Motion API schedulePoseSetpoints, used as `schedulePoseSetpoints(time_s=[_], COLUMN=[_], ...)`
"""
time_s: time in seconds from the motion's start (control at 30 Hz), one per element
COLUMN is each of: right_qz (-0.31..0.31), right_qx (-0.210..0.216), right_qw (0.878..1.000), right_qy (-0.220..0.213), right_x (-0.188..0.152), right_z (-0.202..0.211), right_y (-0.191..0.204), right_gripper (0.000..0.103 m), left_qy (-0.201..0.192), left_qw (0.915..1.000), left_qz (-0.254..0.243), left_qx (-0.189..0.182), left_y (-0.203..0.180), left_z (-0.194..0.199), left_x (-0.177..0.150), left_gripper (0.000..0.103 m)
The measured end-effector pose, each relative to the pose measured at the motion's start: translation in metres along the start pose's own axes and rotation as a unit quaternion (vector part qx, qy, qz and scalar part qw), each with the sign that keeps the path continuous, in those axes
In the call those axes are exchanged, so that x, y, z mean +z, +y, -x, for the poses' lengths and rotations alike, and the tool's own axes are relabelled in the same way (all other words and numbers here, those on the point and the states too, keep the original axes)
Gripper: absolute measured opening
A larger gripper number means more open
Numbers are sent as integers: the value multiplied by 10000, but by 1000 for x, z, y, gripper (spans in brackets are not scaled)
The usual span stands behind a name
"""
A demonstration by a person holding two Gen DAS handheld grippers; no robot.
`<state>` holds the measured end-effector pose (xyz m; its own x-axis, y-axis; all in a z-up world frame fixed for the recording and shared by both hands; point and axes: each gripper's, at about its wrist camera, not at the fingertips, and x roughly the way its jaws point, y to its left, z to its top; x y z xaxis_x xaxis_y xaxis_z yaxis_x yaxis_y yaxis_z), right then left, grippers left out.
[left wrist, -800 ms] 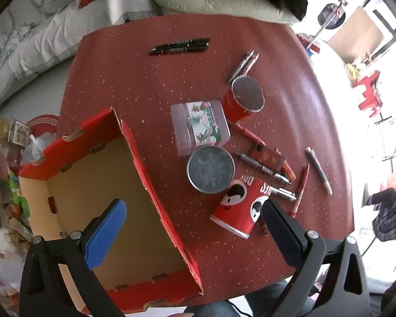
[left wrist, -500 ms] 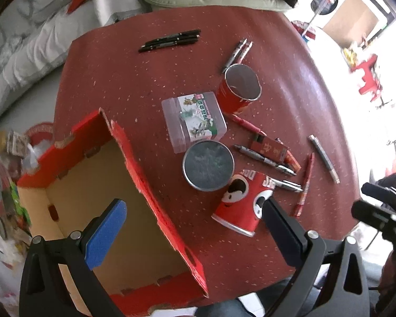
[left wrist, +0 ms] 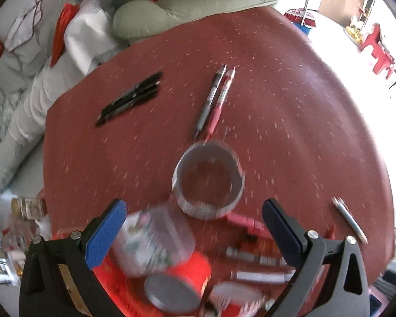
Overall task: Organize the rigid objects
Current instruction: 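Grasp the silver-lined red tube with the left tool while the right tool grasps the light blue pen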
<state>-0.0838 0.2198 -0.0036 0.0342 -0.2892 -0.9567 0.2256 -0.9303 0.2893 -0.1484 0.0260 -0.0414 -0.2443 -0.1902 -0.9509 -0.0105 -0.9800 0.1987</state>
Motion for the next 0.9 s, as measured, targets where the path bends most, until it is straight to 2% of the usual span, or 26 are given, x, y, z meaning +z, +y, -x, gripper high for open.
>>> schedulePoseSetpoints(time_s=[0.2, 0.3, 0.43, 0.57, 0.63, 0.67, 0.77, 0.83, 0.9], right_qz=[10, 120, 678, 1239, 1411, 1528, 1930, 2144, 2417], right_qx=[-343, -535, -1045, -1500, -1486, -1420, -1435, -1414, -1391], right_qw=[9994, 9985, 9922, 9808, 9785, 9776, 9703, 9662, 9601], right_qy=[67, 82, -30, 149, 226, 278, 249, 215, 221], right_x=[10, 22, 49, 67, 69, 69, 66, 64, 60], right_z=[-14, -27, -49, -81, -88, -91, -94, -92, -90], right_y=[-26, -36, -39, -45, -47, -46, -41, -37, -30], right_gripper=[103, 103, 103, 103, 99, 92, 90, 85, 67], left_qy=[228, 301, 321, 382, 397, 410, 318, 282, 212], left_qw=[9994, 9991, 9988, 9986, 9985, 9985, 9989, 9989, 9987], left_qz=[12, 43, 52, 26, -13, -28, 5, -11, -112], left_qx=[274, 297, 357, 375, 370, 366, 342, 366, 457], left_y=[-15, -19, -24, -29, -32, -34, -37, -40, -44], left_z=[-43, -54, -65, -72, -76, -78, -78, -76, -75], left_x=[14, 15, 16, 16, 15, 15, 15, 16, 15], left_gripper=[103, 103, 103, 103, 103, 103, 103, 103, 102])
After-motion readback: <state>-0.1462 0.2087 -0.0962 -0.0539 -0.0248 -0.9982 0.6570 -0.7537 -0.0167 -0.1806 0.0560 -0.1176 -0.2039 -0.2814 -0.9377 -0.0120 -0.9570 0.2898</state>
